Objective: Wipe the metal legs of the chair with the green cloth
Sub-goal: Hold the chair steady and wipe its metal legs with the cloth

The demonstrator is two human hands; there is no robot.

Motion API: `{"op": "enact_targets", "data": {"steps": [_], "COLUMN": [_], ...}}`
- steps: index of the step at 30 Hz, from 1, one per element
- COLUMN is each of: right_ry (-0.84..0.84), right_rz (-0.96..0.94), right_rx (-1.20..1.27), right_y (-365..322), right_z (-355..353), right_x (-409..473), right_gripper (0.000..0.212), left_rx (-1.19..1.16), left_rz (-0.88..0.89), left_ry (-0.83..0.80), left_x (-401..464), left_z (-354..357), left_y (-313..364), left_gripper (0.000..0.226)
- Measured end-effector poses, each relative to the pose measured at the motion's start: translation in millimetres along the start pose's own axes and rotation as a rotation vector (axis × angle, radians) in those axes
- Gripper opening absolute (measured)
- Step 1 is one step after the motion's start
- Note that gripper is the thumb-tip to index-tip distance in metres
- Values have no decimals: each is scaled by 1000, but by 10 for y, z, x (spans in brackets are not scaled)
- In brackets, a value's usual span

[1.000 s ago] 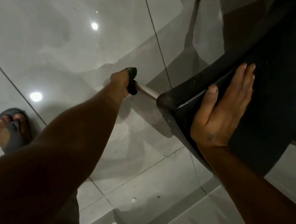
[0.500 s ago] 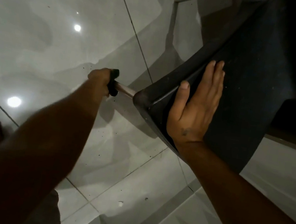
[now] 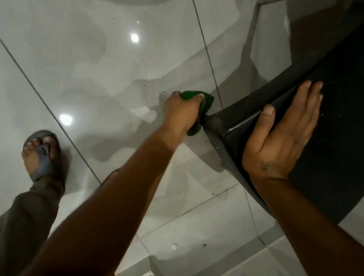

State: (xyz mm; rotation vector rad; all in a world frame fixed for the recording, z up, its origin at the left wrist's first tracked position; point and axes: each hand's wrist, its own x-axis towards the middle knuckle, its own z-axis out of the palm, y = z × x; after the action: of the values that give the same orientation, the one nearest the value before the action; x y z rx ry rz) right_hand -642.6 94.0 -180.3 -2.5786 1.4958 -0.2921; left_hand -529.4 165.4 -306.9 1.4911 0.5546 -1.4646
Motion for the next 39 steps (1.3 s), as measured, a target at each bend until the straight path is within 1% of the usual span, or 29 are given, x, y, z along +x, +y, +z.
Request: {"op": "enact_targets", "data": {"steps": [1, 4, 7, 9, 13, 15, 18, 20, 22, 25, 27, 29, 33, 37, 39], "right_ry": [2, 26, 44, 47, 36, 19, -8, -37, -64, -102, -113, -141, -218, -266, -262], "right_rz": [-4, -12, -19, -22, -8, -9, -9, 1, 12, 19, 14, 33, 48, 57, 69], "right_rx": [-2, -26, -17, -15, -36, -39, -69, -81, -101, -85, -97, -110, -94, -38, 10], "right_y": [8, 29, 38, 45, 52, 40, -2, 2, -33, -58, -88, -101, -105, -80, -22], "right_z": [11, 17, 47, 58, 65, 41, 24, -1, -20, -92, -93, -136, -160, -213, -194], "right_x": [1, 6, 4, 4, 15, 23, 40, 41, 56, 36, 86, 88, 94, 269, 556], "right_gripper": [69, 70, 71, 71, 72, 72, 72, 72, 73, 73, 74, 75, 75, 84, 87], "left_rx": [46, 111, 175, 197, 210, 256, 340, 406, 468, 465, 440, 469, 456, 445, 408], "left_rz": [-62, -224, -270, -209, -17, 59, 75, 72, 72, 84, 132, 180, 234, 269, 294], "left_ry": [30, 54, 85, 57, -17, -42, -85, -79, -37, 2, 19, 20, -1, -20, -39], "left_x": [229, 774, 982, 892, 368, 75, -188, -314, -417, -500, -550, -585, -489, -371, -234], "left_z": [-39, -149, -176, -184, -166, -127, -47, 5, 19, 40, 38, 38, 108, 332, 494], "left_y": [54, 90, 30, 56, 112, 162, 291, 416, 512, 650, 743, 797, 958, 1156, 1279], "left_gripper": [41, 29, 29, 28, 13, 18, 40, 45, 49, 47, 35, 30, 44, 45, 47]}}
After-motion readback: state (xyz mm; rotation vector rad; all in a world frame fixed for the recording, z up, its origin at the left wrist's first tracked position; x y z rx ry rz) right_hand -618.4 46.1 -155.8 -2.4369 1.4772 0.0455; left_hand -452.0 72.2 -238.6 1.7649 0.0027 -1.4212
